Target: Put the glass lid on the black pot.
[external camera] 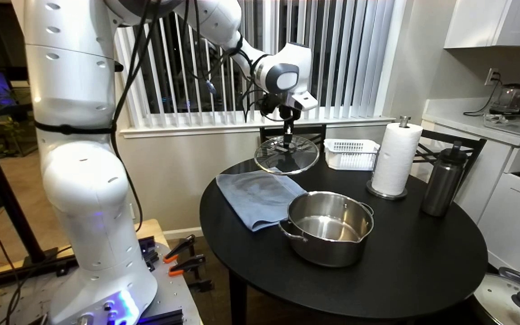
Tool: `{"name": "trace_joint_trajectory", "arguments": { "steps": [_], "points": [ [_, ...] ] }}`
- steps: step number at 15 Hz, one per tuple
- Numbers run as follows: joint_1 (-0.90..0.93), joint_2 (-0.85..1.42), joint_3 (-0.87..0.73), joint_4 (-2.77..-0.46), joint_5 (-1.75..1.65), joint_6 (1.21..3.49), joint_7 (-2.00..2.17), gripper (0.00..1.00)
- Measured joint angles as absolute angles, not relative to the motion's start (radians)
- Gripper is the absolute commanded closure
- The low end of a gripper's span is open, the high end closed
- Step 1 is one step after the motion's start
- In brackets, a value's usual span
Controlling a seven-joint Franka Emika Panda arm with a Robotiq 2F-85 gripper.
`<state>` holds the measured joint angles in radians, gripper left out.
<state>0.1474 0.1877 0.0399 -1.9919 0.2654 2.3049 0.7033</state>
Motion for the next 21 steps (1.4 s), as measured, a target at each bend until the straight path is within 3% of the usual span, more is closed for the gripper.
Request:
{"name": "trace_joint_trajectory", "arguments": {
  "steps": [21],
  "points": [
    [-0.077,0.069,-0.139,-2.276,0.397,2.423,1.064,0.93]
  ]
}}
